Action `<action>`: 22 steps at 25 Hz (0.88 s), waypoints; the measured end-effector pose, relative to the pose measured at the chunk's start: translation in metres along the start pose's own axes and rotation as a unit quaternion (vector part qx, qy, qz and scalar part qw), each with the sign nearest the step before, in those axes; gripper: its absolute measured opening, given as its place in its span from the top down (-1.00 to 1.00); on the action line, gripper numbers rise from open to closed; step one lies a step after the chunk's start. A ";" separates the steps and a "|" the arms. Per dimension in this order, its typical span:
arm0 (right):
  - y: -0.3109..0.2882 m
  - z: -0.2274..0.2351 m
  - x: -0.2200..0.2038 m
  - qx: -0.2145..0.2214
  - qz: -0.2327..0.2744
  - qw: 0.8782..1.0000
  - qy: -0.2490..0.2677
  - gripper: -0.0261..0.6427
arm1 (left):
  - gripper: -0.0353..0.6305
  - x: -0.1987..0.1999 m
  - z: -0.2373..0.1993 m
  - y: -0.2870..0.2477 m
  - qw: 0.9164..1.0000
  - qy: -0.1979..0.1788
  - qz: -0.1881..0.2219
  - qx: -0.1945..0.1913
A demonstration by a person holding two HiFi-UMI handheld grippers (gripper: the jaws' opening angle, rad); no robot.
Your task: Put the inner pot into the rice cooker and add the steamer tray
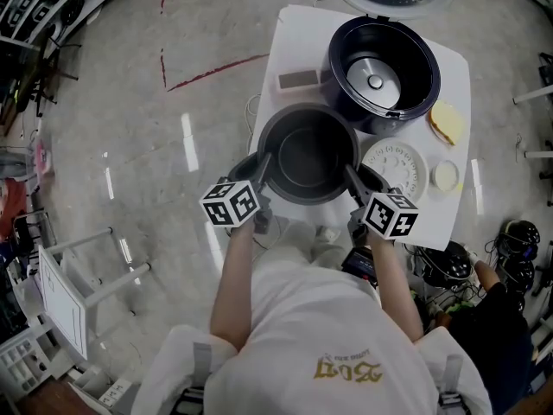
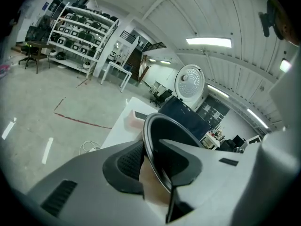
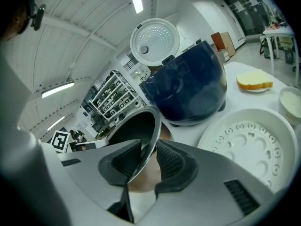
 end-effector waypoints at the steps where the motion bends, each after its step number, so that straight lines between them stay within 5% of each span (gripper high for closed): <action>1: 0.000 0.000 0.000 0.000 0.000 1.000 -0.001 0.59 | 0.58 0.000 0.000 0.000 1.000 0.001 0.001 0.001; 22: 0.032 -0.015 0.008 0.035 0.015 0.999 -0.003 0.62 | 0.60 0.001 0.026 0.031 0.999 0.009 0.033 0.005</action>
Point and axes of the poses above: the fingertips, and each gripper's own axes: y backward along the fingers, z to its right, x out of its top, the point moved 3 cm from there along y, backward along the fingers, and after that the axes turned 5 degrees about -x, right-handed, at the moved point
